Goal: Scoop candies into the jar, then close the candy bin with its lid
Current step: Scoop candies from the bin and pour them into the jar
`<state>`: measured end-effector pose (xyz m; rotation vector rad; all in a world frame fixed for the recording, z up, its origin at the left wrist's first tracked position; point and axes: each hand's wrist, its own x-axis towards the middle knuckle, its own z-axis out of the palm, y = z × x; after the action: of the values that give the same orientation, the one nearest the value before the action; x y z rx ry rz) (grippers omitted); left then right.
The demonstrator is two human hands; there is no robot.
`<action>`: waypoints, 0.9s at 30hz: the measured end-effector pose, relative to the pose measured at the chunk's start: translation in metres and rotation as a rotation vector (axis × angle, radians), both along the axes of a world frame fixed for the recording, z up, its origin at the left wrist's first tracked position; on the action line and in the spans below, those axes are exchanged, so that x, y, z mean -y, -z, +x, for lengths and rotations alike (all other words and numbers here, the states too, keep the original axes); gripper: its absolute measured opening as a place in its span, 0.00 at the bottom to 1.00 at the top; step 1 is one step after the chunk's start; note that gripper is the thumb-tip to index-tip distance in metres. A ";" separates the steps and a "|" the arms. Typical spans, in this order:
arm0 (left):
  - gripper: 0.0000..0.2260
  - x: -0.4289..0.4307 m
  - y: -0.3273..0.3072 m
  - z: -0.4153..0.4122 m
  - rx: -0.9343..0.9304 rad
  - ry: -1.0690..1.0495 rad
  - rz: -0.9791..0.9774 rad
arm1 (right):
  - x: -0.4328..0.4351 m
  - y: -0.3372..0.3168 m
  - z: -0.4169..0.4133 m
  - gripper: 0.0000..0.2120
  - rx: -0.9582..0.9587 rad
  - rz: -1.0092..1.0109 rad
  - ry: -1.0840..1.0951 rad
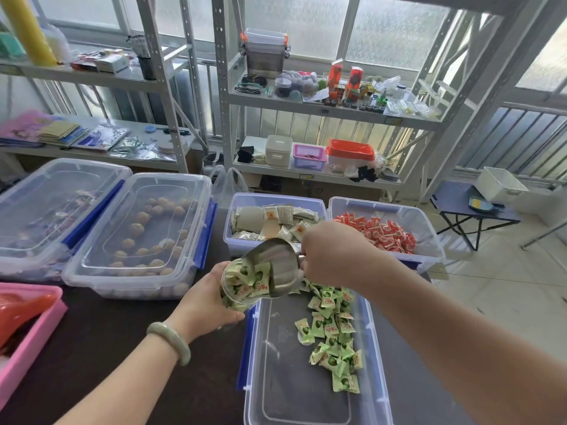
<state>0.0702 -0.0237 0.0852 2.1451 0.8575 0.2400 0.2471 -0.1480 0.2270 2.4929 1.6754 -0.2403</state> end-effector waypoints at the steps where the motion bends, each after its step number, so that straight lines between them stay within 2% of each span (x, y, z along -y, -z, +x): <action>1: 0.37 -0.001 0.001 0.000 0.014 -0.005 -0.001 | -0.001 -0.003 -0.003 0.16 0.031 -0.001 -0.004; 8: 0.34 -0.004 0.009 -0.004 0.091 -0.011 -0.049 | 0.004 -0.015 -0.016 0.18 0.138 0.058 -0.034; 17: 0.34 -0.008 0.012 -0.003 0.070 -0.010 -0.085 | 0.013 -0.018 -0.012 0.09 0.103 0.069 -0.021; 20: 0.36 -0.013 0.019 -0.004 0.069 -0.094 -0.116 | 0.021 -0.018 -0.006 0.03 0.073 0.120 0.023; 24: 0.38 -0.016 0.027 -0.004 0.067 -0.108 -0.121 | 0.029 -0.012 0.003 0.08 -0.048 0.145 0.159; 27: 0.38 -0.019 0.031 -0.005 0.061 -0.131 -0.111 | 0.036 -0.001 0.013 0.09 -0.069 0.105 0.258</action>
<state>0.0656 -0.0043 0.0544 1.9718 0.9549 0.3148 0.2599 -0.1844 0.2277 2.8089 1.4201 -0.2737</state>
